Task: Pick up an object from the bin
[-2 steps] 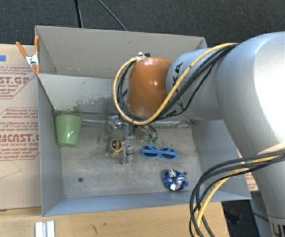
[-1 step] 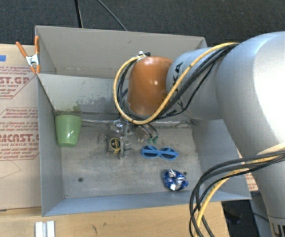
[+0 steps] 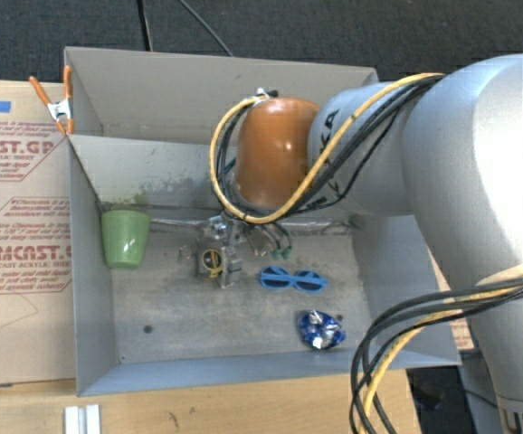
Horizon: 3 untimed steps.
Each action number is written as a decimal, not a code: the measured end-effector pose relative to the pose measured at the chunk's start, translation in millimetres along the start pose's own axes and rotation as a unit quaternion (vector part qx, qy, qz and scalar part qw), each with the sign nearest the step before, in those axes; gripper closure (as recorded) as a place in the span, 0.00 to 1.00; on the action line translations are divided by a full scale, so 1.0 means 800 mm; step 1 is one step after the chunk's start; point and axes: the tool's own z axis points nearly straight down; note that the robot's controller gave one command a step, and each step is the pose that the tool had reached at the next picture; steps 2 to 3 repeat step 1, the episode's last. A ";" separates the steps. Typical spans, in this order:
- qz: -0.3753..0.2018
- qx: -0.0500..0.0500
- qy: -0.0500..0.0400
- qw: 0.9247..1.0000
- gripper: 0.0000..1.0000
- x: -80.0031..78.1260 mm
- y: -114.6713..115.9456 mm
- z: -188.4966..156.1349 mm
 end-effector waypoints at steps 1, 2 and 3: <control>0.000 0.001 -0.004 1.000 1.00 -0.003 0.001 -0.114; 0.000 0.001 -0.004 1.000 1.00 -0.003 0.001 -0.114; 0.000 0.001 -0.004 1.000 1.00 -0.003 0.001 -0.114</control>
Offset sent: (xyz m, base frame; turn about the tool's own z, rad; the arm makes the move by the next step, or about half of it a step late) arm 0.0000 -0.0001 0.0865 0.0000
